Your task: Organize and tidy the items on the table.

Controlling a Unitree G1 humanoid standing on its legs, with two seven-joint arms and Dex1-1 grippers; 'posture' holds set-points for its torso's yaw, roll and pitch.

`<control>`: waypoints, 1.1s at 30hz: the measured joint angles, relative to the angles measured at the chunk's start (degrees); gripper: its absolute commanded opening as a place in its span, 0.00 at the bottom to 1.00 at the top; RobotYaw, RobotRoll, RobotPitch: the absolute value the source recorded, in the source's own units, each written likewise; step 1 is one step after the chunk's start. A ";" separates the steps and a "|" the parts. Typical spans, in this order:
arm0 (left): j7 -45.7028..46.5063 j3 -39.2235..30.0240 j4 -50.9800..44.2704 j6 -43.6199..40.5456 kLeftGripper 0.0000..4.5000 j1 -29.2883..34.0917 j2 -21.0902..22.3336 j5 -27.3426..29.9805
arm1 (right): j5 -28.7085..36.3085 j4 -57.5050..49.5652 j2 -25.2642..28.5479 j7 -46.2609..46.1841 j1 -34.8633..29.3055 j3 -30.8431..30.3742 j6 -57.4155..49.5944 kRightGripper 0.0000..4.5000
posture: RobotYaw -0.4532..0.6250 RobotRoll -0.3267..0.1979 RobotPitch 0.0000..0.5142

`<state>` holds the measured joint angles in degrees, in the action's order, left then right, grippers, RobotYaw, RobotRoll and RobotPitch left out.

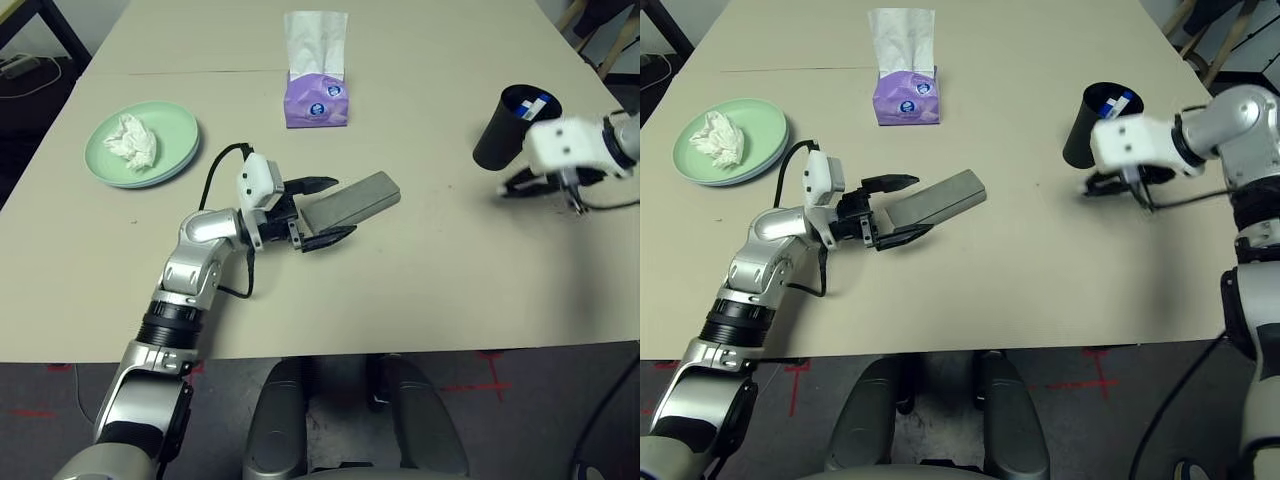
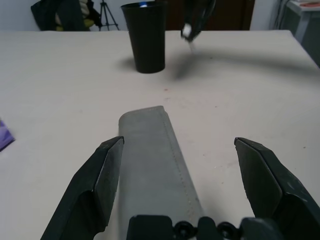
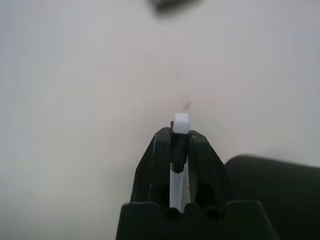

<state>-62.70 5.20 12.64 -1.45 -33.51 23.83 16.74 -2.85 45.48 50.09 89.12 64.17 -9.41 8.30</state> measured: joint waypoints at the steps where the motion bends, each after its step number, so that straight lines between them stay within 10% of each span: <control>1: -0.08 0.02 0.24 0.27 1.00 -0.07 -0.01 -0.05 | 2.01 -2.90 -0.05 -0.44 -0.79 1.67 -4.67 0.07 | 0.44 0.62 0.32; 12: 1.35 -0.06 4.40 2.07 1.00 -3.07 -0.02 -1.88 | 18.50 -20.86 -6.16 -22.26 -7.58 20.22 -35.07 0.07 | 0.41 0.62 0.30; 22: 1.43 -0.09 4.96 1.97 1.00 -3.41 -0.10 -1.88 | 22.12 -27.98 -19.03 -49.88 -16.28 30.41 -31.52 0.07 | 0.41 0.62 0.31; 33: -1.15 -0.25 4.62 1.36 1.00 -3.42 -0.08 -0.05 | 22.40 -29.79 -21.64 -62.63 -16.61 31.53 -23.70 0.07 | 0.40 0.62 0.31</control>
<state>-63.85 4.95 17.26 -0.09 -36.93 23.74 16.68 19.55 15.69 28.45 26.49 47.56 22.12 -15.40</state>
